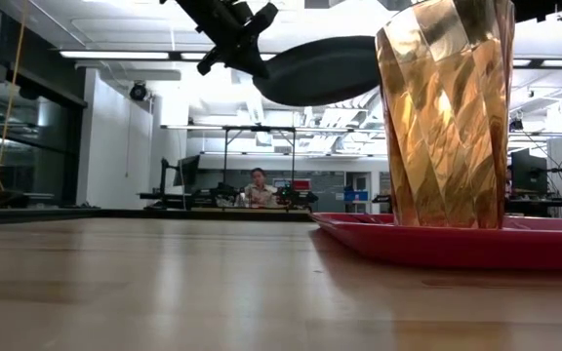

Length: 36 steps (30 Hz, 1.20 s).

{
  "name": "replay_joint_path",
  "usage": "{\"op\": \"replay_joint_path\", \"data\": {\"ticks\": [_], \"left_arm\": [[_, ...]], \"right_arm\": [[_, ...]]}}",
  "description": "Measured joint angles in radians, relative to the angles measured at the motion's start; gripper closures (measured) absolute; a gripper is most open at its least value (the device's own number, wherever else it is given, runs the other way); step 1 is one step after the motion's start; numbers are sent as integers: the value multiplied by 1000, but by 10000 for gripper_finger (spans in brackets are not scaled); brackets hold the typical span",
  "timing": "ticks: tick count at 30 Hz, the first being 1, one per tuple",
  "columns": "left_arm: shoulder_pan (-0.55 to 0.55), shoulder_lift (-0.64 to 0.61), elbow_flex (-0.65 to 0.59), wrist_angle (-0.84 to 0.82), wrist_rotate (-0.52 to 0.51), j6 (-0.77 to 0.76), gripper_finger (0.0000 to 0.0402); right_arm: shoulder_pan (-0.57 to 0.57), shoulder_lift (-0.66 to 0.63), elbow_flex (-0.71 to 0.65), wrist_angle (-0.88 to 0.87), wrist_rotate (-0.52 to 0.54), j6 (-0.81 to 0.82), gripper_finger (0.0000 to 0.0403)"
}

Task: Pick and place plate/cup/fork/spoon on tray
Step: Put the black plate on the red serving tray to the bottom of the red fork

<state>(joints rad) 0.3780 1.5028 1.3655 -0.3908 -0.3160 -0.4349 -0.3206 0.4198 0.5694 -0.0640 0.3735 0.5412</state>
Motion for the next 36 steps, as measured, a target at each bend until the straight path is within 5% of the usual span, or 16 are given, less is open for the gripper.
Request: {"op": "replay_joint_path", "data": {"ticks": [17,36], "left_arm": [[-21,22,0,1,14,11,401],[-180,310,-1,240,42,-174,401]], "right_arm": [[0,0,0,56,-34,0,403],[0,0,0,54,-44,-12,403]]}}
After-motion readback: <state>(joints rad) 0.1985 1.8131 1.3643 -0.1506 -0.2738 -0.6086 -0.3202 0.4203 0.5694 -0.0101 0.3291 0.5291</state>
